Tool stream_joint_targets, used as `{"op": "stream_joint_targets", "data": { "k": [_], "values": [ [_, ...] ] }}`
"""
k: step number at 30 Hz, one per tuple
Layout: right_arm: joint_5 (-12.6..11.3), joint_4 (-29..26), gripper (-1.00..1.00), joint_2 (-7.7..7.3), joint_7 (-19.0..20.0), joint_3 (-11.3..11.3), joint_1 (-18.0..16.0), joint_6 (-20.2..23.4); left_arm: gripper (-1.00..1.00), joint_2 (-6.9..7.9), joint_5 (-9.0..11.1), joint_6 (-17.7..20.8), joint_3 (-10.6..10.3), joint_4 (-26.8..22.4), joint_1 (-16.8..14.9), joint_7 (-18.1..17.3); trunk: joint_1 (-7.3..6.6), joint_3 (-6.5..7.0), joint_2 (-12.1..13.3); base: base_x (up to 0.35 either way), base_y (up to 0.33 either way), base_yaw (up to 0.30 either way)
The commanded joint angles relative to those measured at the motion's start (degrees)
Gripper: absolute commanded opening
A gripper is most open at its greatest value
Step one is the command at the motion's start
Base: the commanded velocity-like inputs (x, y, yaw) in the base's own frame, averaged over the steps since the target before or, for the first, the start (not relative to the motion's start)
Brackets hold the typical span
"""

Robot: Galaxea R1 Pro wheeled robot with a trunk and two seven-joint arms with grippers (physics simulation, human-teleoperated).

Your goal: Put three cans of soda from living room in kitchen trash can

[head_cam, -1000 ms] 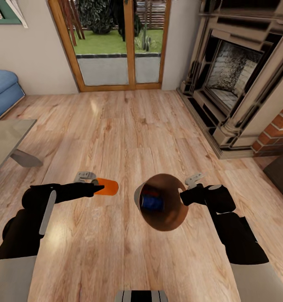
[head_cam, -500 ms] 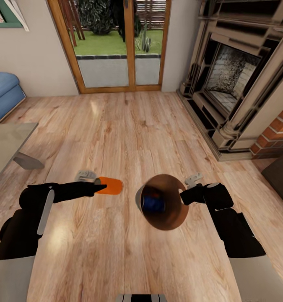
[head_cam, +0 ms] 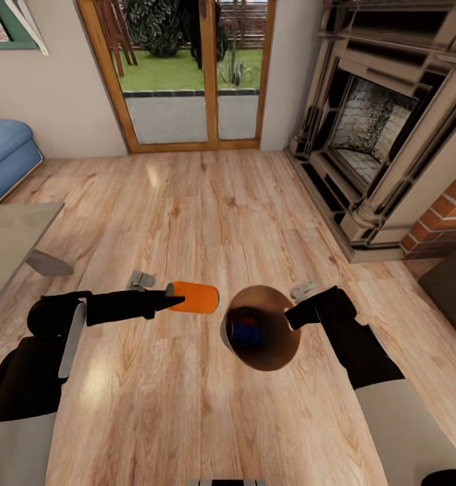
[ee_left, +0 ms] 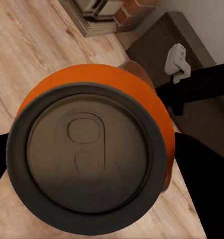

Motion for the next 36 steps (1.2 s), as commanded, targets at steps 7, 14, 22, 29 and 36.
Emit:
{"op": "stream_joint_targets", "data": {
  "k": [7, 14, 22, 29, 36],
  "values": [
    [-1.03, 1.13, -1.0, 2.46, 0.07, 1.86, -0.11, 0.41, -1.0, -1.29, 0.16, 0.0, -5.83, 0.0, 0.0, -0.81, -1.55, 1.27, 2.82, 0.0, 0.0, 0.0],
    [-1.02, 2.16, -1.0, 3.39, -0.27, 4.04, -0.31, 0.41, -1.0, -2.23, 0.21, 0.0, -7.52, 0.0, 0.0, -0.92, -3.08, 2.53, 5.63, 0.0, 0.0, 0.0],
    [0.08, 2.91, -1.0, 5.23, -0.32, 5.7, -1.2, 0.41, -1.0, -3.84, -0.41, 0.0, -11.38, 0.11, 0.0, 0.05, -3.52, 2.88, 6.43, 0.0, 0.0, 0.0],
    [8.03, 2.53, -1.0, 9.2, 0.05, 6.36, -1.28, 0.41, -1.0, -4.22, -0.67, 0.0, -14.63, 0.56, 0.0, 10.28, -3.52, 2.88, 6.43, 0.0, 0.0, 0.0],
    [9.0, 2.37, -1.0, 10.07, 0.11, 6.47, -1.28, 0.41, -1.0, -4.9, -0.7, 0.0, -20.11, 0.78, 0.0, 20.0, -3.52, 2.88, 6.43, 0.0, 0.0, 0.0]
  ]
}}
